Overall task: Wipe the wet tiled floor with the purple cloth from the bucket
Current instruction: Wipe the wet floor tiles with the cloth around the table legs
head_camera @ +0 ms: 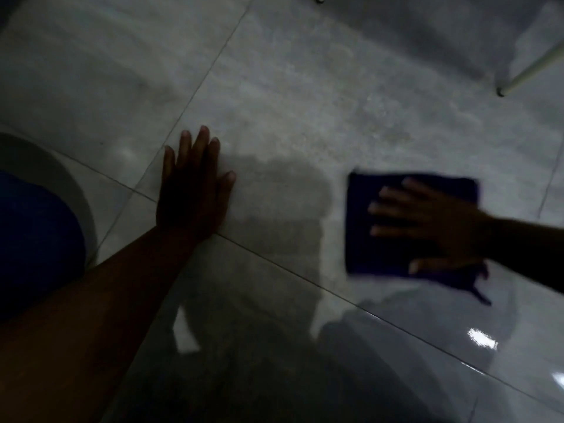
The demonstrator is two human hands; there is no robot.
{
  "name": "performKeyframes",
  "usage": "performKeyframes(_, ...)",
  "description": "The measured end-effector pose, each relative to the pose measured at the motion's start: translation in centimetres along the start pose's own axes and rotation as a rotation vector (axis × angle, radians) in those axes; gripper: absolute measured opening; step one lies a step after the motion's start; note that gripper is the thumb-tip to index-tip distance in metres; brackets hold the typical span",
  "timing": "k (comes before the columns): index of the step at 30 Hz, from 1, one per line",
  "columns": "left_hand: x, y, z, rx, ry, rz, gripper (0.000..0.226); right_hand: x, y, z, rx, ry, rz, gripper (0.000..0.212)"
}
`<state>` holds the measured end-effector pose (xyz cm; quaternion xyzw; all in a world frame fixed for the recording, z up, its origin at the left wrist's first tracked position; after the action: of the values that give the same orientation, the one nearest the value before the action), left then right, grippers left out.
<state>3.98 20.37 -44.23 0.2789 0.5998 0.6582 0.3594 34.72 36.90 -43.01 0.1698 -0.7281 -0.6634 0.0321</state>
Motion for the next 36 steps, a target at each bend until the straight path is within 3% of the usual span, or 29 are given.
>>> performKeyframes(4,0.0,0.3,-0.2,-0.078,0.021,-0.047,0.064,5.3,2.6,12.0,0.022,-0.529,0.075,0.080)
performKeyframes(7,-0.1,1.7,-1.7,-0.265,0.086,0.022,0.060,15.0,4.0,12.0,0.099,-0.713,0.115,0.085)
performKeyframes(9,-1.1,2.4,-4.9,-0.286,0.235,0.093,0.058,21.8,4.6,7.9,0.101,-0.625,0.110,0.085)
performKeyframes(12,-3.7,2.1,-9.7,-0.339,0.413,0.072,0.057,27.1,3.7,-3.1,0.050,-0.336,0.094,0.083)
performKeyframes(15,-4.3,2.6,-9.4,-0.318,0.301,0.027,0.065,24.1,1.9,-13.3,0.041,-0.054,0.097,0.076)
performKeyframes(18,-3.6,2.9,-7.2,-0.145,0.219,0.052,0.066,14.7,-0.1,-16.5,0.081,0.047,0.132,0.072)
performKeyframes(21,-3.7,2.3,-4.3,-0.123,0.161,0.062,0.069,2.6,-2.3,-13.1,-0.001,-0.010,0.020,0.081)
performKeyframes(24,-3.7,1.5,-2.0,-0.154,0.115,0.059,0.069,-5.9,-2.3,-4.4,0.009,-0.263,-0.087,0.085)
performKeyframes(27,-3.8,0.7,-0.2,-0.099,0.143,0.051,0.068,-6.0,-0.6,2.4,0.048,-0.617,-0.067,0.082)
performKeyframes(29,-3.6,0.7,0.8,-0.092,0.184,0.054,0.069,-2.5,0.4,3.4,0.057,-0.777,0.010,0.086)
performKeyframes(31,-3.1,0.7,1.9,-0.108,0.196,0.044,0.068,2.0,0.5,1.2,0.043,-0.763,0.045,0.088)
performKeyframes(36,-1.7,2.0,3.7,-0.124,0.146,0.079,0.066,3.9,-2.2,-12.0,0.029,-0.344,0.050,0.085)
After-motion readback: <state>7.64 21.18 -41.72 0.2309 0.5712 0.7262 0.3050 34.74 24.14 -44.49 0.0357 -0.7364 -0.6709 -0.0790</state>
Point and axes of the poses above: each hand's wrist, its own x-axis towards the middle knuckle, its own y-axis out of the back of the hand, z = x × y, the point moved 9 cm from there along x, towards the middle knuckle, and after that the axes turned 3 degrees about y, right-handed, at the moved point
